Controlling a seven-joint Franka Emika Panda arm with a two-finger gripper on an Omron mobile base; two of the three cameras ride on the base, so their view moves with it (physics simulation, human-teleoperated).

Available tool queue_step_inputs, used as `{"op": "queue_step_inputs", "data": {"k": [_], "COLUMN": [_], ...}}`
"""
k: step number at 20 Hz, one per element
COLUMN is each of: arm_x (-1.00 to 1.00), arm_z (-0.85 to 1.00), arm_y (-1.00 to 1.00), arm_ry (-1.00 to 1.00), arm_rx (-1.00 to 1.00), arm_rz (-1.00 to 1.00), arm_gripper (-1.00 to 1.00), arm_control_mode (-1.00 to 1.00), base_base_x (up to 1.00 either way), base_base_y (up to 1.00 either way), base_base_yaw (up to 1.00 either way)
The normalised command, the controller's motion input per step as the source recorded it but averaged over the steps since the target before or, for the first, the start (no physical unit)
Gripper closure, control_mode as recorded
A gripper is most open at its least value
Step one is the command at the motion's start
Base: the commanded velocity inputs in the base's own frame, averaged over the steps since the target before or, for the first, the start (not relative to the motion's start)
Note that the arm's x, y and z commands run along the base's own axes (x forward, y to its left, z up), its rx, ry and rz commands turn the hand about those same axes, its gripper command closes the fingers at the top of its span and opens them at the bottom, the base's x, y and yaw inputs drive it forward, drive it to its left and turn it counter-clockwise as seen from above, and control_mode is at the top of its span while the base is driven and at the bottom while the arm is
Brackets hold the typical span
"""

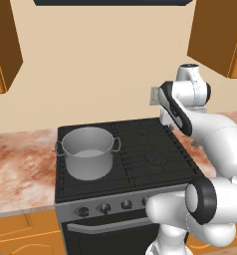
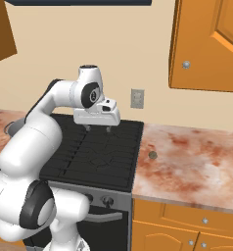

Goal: Turn on the burner for the pot on the stove. Wait thirty seconds for the pot to heat up. Then add the garlic to the pot.

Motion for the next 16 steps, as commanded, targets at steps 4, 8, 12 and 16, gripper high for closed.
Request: {"op": "queue_step_inputs", "data": {"k": [4,8,12,16], "arm_x": [0.0,0.0,0.0,0.0], "arm_z": [0.0,0.0,0.0,0.0], "arm_y": [0.0,0.0,0.0,0.0], "arm_ry": [0.0,0.0,0.0,0.0], "arm_rx": [0.0,0.0,0.0,0.0], "arm_rz": [0.0,0.0,0.0,0.0], "arm_gripper": [-1.0,-1.0,-1.0,-1.0], "arm_control_mode": [-1.0,-1.0,-1.0,-1.0], "base_base_x": [0.0,0.0,0.0,0.0], "base_base_y": [0.0,0.0,0.0,0.0], "base_base_yaw": [0.0,0.0,0.0,0.0]}}
